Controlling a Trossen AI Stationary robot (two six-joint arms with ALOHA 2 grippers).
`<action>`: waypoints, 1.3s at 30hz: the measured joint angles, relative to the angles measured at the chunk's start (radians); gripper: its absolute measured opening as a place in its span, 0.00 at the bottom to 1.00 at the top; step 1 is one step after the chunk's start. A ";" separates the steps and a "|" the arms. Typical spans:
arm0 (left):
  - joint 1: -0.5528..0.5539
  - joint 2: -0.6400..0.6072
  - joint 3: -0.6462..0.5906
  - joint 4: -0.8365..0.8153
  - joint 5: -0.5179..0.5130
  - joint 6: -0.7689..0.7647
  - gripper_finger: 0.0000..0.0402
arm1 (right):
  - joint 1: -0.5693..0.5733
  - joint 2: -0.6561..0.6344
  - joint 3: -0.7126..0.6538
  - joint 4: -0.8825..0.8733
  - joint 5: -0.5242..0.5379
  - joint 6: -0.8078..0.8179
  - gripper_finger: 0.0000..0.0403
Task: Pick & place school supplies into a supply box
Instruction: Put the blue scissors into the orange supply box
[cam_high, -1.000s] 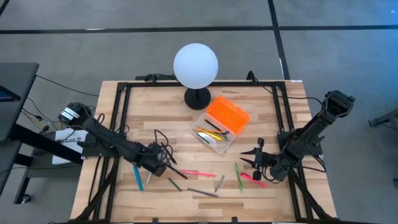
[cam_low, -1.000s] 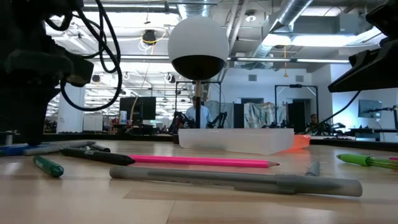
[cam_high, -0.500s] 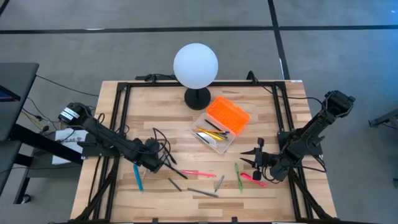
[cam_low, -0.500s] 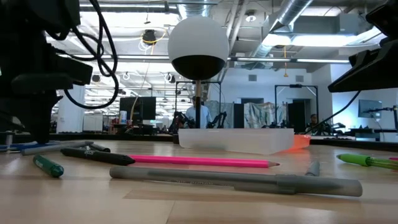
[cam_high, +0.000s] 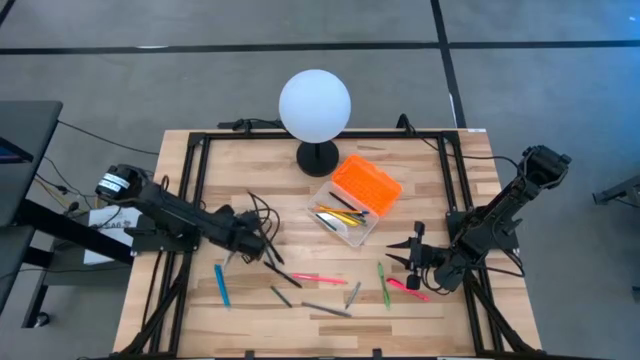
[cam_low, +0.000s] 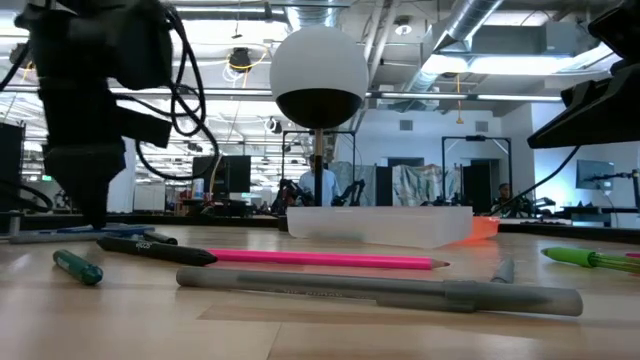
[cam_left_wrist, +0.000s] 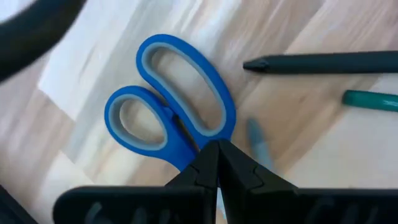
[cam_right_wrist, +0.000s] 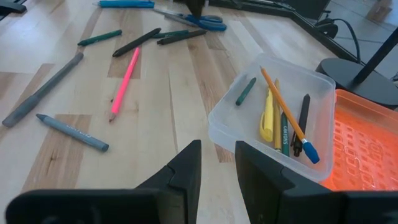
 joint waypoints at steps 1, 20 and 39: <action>0.014 0.000 0.000 0.010 0.000 0.049 0.00 | 0.000 0.000 0.000 0.000 0.000 0.000 0.23; 0.031 -0.002 0.002 0.258 0.100 0.543 0.00 | 0.000 0.000 0.000 0.000 0.000 0.000 0.23; 0.065 -0.002 0.055 0.142 -0.011 0.318 0.08 | 0.000 0.000 -0.006 0.005 0.000 0.007 0.23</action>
